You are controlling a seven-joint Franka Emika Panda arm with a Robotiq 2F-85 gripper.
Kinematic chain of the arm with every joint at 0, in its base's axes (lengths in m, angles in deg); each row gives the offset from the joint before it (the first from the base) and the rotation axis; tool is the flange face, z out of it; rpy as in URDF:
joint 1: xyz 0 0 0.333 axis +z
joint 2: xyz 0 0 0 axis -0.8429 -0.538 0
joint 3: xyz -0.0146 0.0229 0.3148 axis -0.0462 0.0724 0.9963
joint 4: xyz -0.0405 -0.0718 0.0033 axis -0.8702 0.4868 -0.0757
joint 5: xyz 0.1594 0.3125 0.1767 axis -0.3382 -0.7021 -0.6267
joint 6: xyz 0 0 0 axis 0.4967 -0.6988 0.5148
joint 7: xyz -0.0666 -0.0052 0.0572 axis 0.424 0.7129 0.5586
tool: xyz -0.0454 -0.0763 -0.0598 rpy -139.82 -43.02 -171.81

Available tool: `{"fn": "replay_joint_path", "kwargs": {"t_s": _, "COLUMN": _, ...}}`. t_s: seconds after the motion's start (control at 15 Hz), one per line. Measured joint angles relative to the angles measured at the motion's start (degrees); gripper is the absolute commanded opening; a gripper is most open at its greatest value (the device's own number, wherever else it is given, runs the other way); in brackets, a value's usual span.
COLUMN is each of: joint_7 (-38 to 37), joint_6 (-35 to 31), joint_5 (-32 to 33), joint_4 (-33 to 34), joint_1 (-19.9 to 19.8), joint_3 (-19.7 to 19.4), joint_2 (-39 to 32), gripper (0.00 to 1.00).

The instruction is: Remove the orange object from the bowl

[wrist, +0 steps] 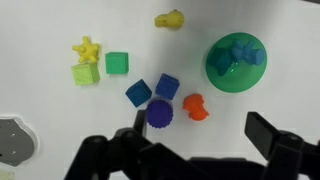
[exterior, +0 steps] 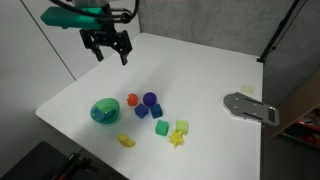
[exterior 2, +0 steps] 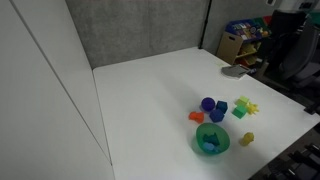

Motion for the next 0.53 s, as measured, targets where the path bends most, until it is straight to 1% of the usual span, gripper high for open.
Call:
{"fn": "replay_joint_path", "kwargs": {"t_s": 0.33, "joint_7": 0.0, "joint_6": 3.5, "joint_5": 0.0, "joint_4": -3.0, "joint_1": -0.1, "joint_3": -0.9, "joint_2": 9.4, "gripper": 1.00}}
{"fn": "replay_joint_path", "kwargs": {"t_s": 0.53, "joint_7": 0.0, "joint_6": 4.9, "joint_5": 0.0, "joint_4": -4.4, "joint_1": -0.1, "joint_3": -1.1, "joint_2": 13.3, "gripper": 1.00}}
